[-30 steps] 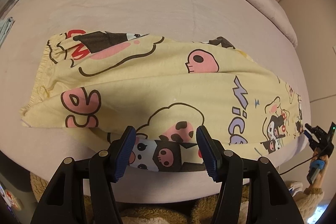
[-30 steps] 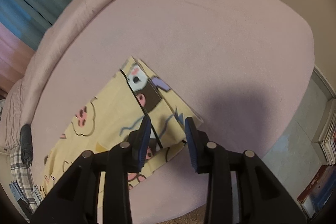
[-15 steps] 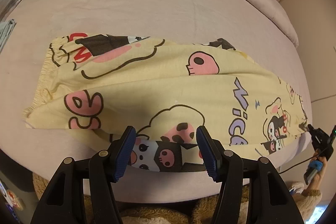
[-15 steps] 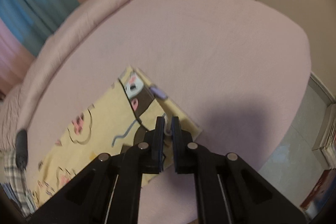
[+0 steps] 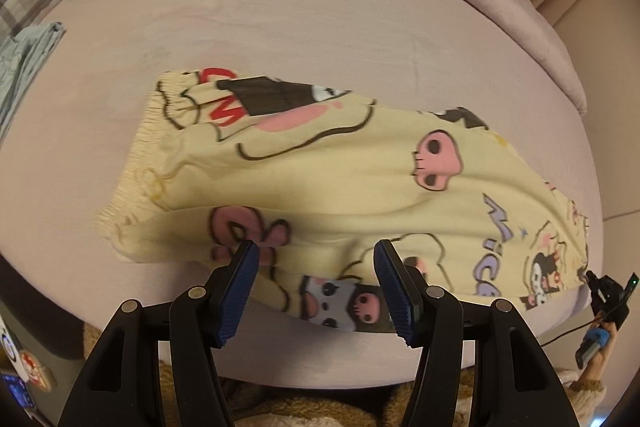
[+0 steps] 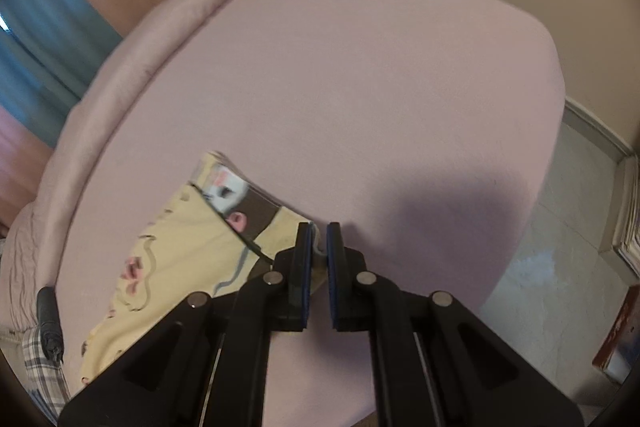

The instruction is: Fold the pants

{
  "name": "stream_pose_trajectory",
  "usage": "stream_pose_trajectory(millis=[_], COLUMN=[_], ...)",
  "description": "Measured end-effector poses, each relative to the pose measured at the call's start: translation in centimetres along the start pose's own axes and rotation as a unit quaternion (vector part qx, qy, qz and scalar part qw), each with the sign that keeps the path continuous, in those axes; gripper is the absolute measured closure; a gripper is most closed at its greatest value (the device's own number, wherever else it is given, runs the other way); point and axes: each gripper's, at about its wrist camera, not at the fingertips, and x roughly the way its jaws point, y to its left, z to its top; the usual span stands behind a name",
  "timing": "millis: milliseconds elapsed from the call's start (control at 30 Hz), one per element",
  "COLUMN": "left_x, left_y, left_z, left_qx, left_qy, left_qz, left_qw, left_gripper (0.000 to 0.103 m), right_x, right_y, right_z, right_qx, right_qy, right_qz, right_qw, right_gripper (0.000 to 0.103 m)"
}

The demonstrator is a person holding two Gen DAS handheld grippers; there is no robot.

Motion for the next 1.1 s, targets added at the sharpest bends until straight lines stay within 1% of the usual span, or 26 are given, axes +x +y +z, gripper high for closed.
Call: stream_pose_trajectory(millis=[67, 100, 167, 200, 233, 267, 333, 400, 467, 500, 533, 567, 600, 633, 667, 700, 767, 800, 867, 900, 967, 1000, 1033, 1100], left_x=[-0.1, -0.3, -1.0, -1.5, -1.8, -2.2, -2.8, -3.0, -3.1, -3.0, -3.0, -3.0, -3.0, -3.1, -3.2, -3.2, -3.2, -3.0, -2.6, -2.6, -1.9, -1.6, -1.2, -1.0], left_y=[0.3, 0.7, 1.5, 2.1, 2.6, 3.3, 4.9, 6.5, 7.8, 8.3, 8.9, 9.4, 9.8, 10.2, 10.4, 10.7, 10.9, 10.9, 10.9, 11.1, 11.0, 10.9, 10.8, 11.0], left_z=[0.1, 0.2, 0.2, 0.3, 0.3, 0.3, 0.3, 0.1, -0.1, -0.3, -0.4, -0.5, -0.8, -1.1, -1.4, -1.8, -2.4, -2.7, -3.1, -3.3, -3.4, -3.3, -3.2, -2.6], left_qx=[-0.003, -0.007, -0.015, -0.02, -0.024, -0.03, -0.048, -0.07, -0.086, -0.092, -0.1, -0.107, -0.116, -0.12, -0.122, -0.127, -0.128, -0.126, -0.126, -0.126, -0.13, -0.131, -0.133, -0.142], left_qy=[-0.002, -0.006, -0.014, -0.019, -0.023, -0.027, -0.036, -0.037, -0.038, -0.037, -0.034, -0.03, -0.025, -0.022, -0.02, -0.019, -0.013, -0.011, -0.001, -0.001, -0.001, 0.002, 0.001, -0.007], left_qz=[0.005, 0.005, 0.005, 0.008, 0.01, 0.015, 0.021, 0.025, 0.023, 0.022, 0.026, 0.032, 0.036, 0.032, 0.019, 0.005, -0.007, -0.012, -0.008, -0.011, -0.028, -0.038, -0.056, -0.078], left_qw=[1.0, 0.9999, 0.9998, 0.9996, 0.9994, 0.999, 0.998, 0.9966, 0.9953, 0.9948, 0.9941, 0.9933, 0.9923, 0.9921, 0.9921, 0.9917, 0.9917, 0.9919, 0.9921, 0.992, 0.9912, 0.9906, 0.9895, 0.9867], left_gripper=[0.044, 0.044, 0.044, 0.044, 0.044, 0.044, 0.044, 0.044, 0.044, 0.044, 0.044, 0.044, 0.044, 0.044, 0.044, 0.044, 0.044, 0.044, 0.044, 0.044, 0.044, 0.044, 0.044, 0.044], right_x=[1.0, 1.0, 0.5, 0.3, -0.4, -1.0, -2.2, -3.4, -3.8, -3.7, -3.6, -3.5, -3.4, -3.2, -3.1, -2.8, -2.2, -1.6, -1.0, -1.0, -1.2, -1.2, -1.3, -1.4], right_y=[0.3, 1.0, 2.9, 3.3, 4.5, 5.4, 7.1, 9.9, 12.7, 15.1, 16.4, 18.5, 20.7, 22.7, 24.0, 25.2, 26.9, 27.9, 28.9, 29.3, 29.9, 29.9, 30.0, 30.4], right_z=[0.0, 0.1, -0.1, -0.1, -0.5, -0.9, -1.7, -3.7, -5.9, -7.8, -9.0, -10.9, -13.3, -15.8, -18.0, -19.3, -22.3, -23.9, -25.3, -26.3, -27.8, -28.2, -28.3, -29.0], right_qx=[-0.007, -0.026, -0.074, -0.09, -0.113, -0.128, -0.149, -0.165, -0.191, -0.219, -0.238, -0.264, -0.286, -0.299, -0.306, -0.307, -0.306, -0.311, -0.324, -0.34, -0.372, -0.382, -0.393, -0.412], right_qy=[0.006, 0.001, -0.002, -0.001, -0.005, -0.011, -0.012, 0.005, 0.033, 0.052, 0.06, 0.072, 0.086, 0.109, 0.135, 0.157, 0.2, 0.215, 0.216, 0.219, 0.229, 0.229, 0.224, 0.212], right_qz=[-0.004, -0.015, -0.06, -0.076, -0.09, -0.086, -0.066, -0.022, 0.031, 0.058, 0.07, 0.089, 0.11, 0.137, 0.166, 0.19, 0.228, 0.228, 0.218, 0.216, 0.222, 0.224, 0.226, 0.231], right_qw=[1.0, 1.0, 0.995, 0.993, 0.99, 0.988, 0.987, 0.986, 0.981, 0.973, 0.967, 0.958, 0.948, 0.938, 0.928, 0.919, 0.902, 0.897, 0.895, 0.889, 0.872, 0.867, 0.863, 0.855], right_gripper=[0.095, 0.093, 0.083, 0.064, 0.049, 0.046, 0.048, 0.046, 0.046, 0.047, 0.047, 0.047, 0.05, 0.05, 0.051, 0.053, 0.056, 0.057, 0.057, 0.057, 0.057, 0.055, 0.055, 0.055])
